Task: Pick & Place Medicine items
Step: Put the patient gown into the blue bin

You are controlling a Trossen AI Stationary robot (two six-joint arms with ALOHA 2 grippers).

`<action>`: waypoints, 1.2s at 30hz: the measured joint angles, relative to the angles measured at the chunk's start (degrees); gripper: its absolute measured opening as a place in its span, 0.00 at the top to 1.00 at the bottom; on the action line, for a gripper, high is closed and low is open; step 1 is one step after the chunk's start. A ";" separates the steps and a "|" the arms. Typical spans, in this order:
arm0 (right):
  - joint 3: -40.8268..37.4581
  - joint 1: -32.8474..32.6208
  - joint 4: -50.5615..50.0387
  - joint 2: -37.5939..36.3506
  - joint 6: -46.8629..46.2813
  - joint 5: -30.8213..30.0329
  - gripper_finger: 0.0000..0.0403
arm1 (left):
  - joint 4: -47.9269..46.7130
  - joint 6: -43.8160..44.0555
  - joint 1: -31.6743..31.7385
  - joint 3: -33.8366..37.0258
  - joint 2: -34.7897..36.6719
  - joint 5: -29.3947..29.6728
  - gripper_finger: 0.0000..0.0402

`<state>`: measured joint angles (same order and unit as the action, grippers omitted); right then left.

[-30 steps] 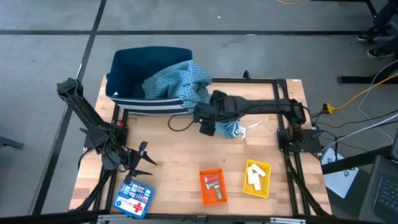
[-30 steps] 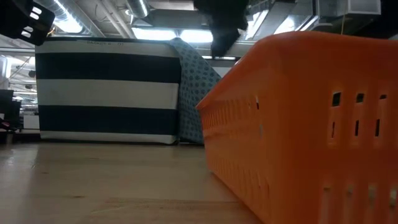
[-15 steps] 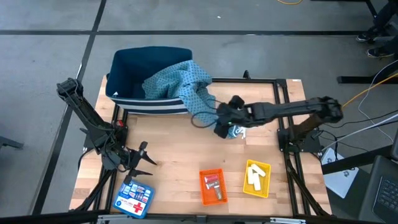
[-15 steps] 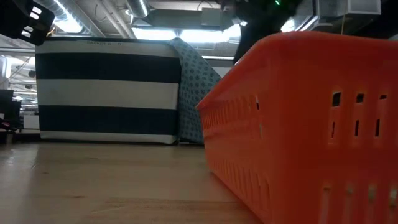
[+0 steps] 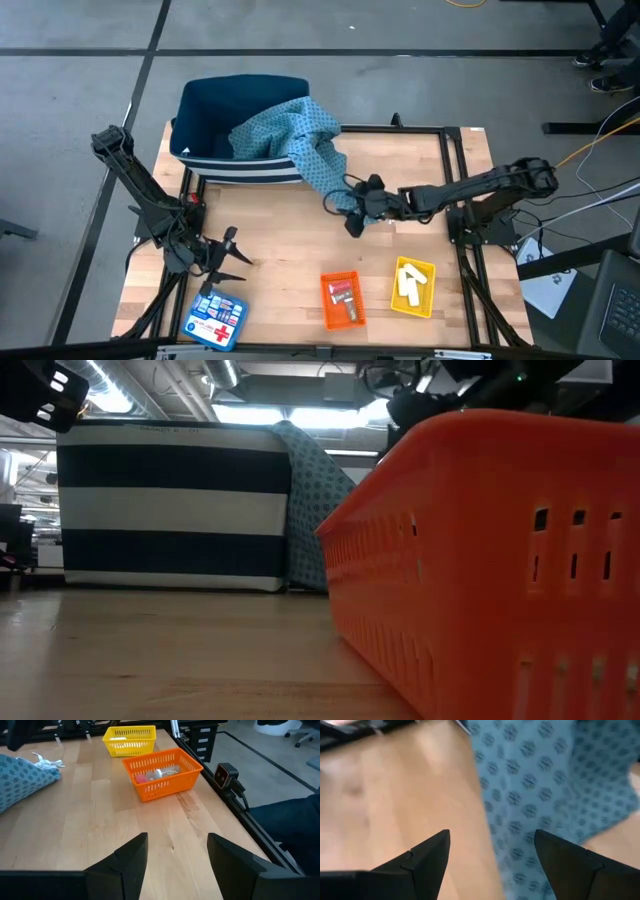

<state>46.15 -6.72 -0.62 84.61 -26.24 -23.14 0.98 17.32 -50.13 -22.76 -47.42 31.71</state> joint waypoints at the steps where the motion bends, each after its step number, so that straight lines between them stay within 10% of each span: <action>1: 0.02 0.04 0.27 0.31 0.35 -1.22 0.28 | 0.06 0.02 0.00 0.00 0.00 0.02 0.50; 24: 0.09 4.39 6.27 12.06 -1.83 -2.78 0.30 | 0.05 0.94 0.00 0.00 0.00 -0.44 0.50; 36: 0.09 5.42 7.77 12.18 -6.30 -4.32 0.96 | 0.05 1.28 0.00 0.00 0.00 -0.47 0.50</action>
<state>46.24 -1.30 7.14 96.79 -32.55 -27.46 1.03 18.60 -50.13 -22.76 -47.42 31.24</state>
